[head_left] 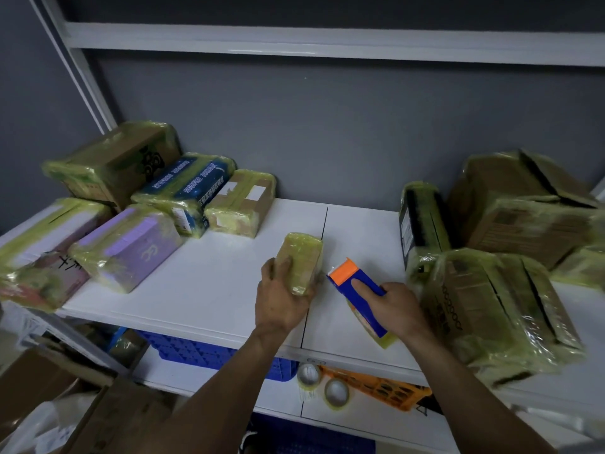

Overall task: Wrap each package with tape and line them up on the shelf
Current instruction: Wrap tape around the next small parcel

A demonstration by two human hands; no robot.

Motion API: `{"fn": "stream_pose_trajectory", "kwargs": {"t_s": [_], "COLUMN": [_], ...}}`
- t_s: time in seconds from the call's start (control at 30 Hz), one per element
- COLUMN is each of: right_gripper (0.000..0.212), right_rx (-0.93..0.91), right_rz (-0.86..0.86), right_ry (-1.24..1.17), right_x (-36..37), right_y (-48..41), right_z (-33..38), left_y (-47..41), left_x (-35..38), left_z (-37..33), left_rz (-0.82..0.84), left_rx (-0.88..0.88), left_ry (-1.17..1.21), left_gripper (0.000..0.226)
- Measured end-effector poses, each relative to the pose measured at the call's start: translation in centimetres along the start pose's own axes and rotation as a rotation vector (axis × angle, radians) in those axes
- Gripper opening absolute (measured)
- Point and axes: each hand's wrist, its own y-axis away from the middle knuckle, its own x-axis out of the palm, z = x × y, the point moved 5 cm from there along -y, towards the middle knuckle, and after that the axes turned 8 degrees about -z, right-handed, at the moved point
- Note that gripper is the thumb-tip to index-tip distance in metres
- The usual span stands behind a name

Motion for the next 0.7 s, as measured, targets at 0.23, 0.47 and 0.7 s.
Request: {"fn": "stream_pose_trajectory", "kwargs": {"t_s": [0.23,0.47,0.7], "right_gripper": [0.067,0.065,0.063], "right_rx": [0.028,0.058,0.079], "right_rz": [-0.013,-0.045,0.054], "right_ry": [-0.047,-0.140,-0.306], "right_x": [0.1,0.5,4.6], "right_y": [-0.4,0.1,0.3], "right_z": [-0.1,0.1,3.8], "left_y": [-0.3,-0.3,-0.7], "left_x": [-0.1,-0.6,-4.5], "left_z": [-0.1,0.9,4.1], "left_rz": [0.038,0.119,-0.037], "left_rx": [0.010,0.036,-0.030], "left_ry": [-0.117,-0.098,-0.066], "left_gripper": [0.080,0.098,0.091]}}
